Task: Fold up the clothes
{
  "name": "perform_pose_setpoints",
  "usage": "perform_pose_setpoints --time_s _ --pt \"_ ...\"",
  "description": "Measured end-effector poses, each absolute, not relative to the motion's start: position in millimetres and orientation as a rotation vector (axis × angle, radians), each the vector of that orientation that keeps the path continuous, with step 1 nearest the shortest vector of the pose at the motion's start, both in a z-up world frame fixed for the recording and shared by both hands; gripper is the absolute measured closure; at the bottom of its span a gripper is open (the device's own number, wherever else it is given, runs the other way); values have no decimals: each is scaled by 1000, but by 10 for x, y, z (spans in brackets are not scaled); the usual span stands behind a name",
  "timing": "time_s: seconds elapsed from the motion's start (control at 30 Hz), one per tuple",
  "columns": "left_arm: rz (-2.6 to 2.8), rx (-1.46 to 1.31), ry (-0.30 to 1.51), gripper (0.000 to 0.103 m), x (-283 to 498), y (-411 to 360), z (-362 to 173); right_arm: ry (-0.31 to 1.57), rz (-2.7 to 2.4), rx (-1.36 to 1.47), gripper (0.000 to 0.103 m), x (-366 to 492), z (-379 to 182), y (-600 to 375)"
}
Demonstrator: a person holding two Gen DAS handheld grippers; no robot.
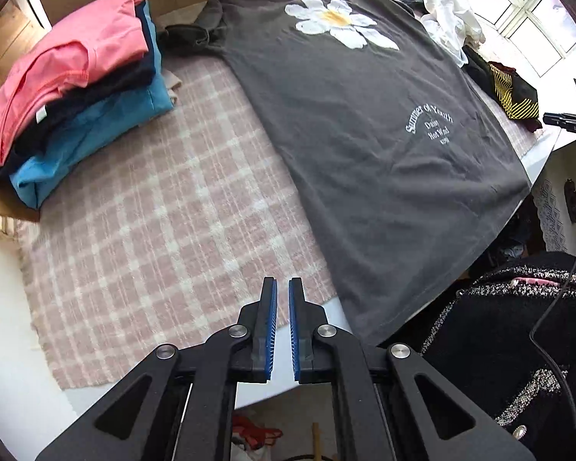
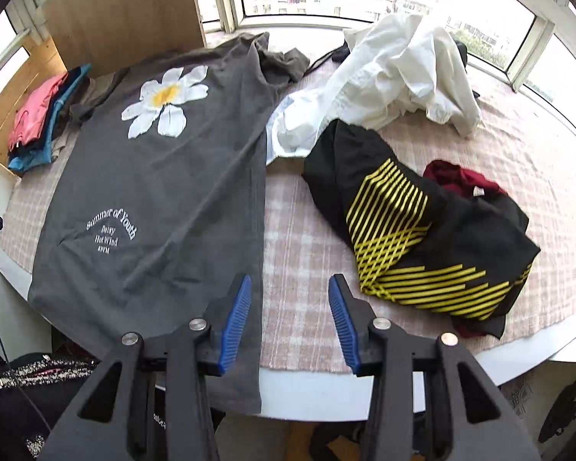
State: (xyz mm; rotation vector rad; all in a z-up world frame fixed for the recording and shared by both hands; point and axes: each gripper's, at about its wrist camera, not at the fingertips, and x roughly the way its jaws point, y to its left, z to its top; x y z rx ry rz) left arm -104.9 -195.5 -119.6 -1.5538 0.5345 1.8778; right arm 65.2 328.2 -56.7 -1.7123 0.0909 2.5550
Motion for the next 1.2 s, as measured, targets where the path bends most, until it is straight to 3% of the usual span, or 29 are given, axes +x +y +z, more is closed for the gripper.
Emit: perform_pose_setpoints --time_s 0.1,0.2,0.3,0.5,0.67,0.73,0.83,0.9,0.97,1.0,1.07,1.1,1.13,1.2 --pt "1901 -1438 598 88 -1440 -1705 -1064 -36 2580 -1689 61 70 -493 3286" --pt "1904 -1353 636 89 -1808 -1318 -1048 -159 2624 -1670 61 -483 -467 3374" --pt "1945 -1312 590 87 -2147 -931 -1112 -224 2669 -1658 51 -1084 -515 3467" --pt "2077 -1342 440 84 -2685 -586 -1281 -336 2728 -1794 50 -2204 -978 3320" --pt "2154 -1375 549 78 -3084 -576 -1369 -594 2659 -1895 50 -2778 -1509 3074" --pt "2135 -1362 581 68 -3234 -576 -1409 -613 2605 -1937 50 -2912 -1696 3103" --pt "2046 -1359 667 62 -3420 -478 -1563 -559 2581 -1989 50 -2989 -1850 3184" --pt "2022 -1379 730 62 -3559 -413 -1690 -557 2582 -2002 56 -2967 -1859 3221" --pt "2003 -1407 783 62 -3709 -363 -1825 -647 2513 -1982 95 -2946 -1865 3274" --pt "1995 -1425 813 62 -3788 -355 -1905 -667 2440 -1956 96 -2955 -1865 3357" --pt "1969 -1495 895 65 -3937 -390 -2089 -655 2369 -1910 95 -2955 -1795 3490" --pt "1966 -1507 889 78 -3971 -428 -2098 -629 2366 -1889 89 -2947 -1727 3539" --pt "1965 -1515 879 85 -4002 -466 -2101 -592 2394 -1853 84 -2931 -1615 3541" --pt "1967 -1515 828 88 -4035 -540 -2051 -562 2467 -1759 67 -2908 -1363 3432"
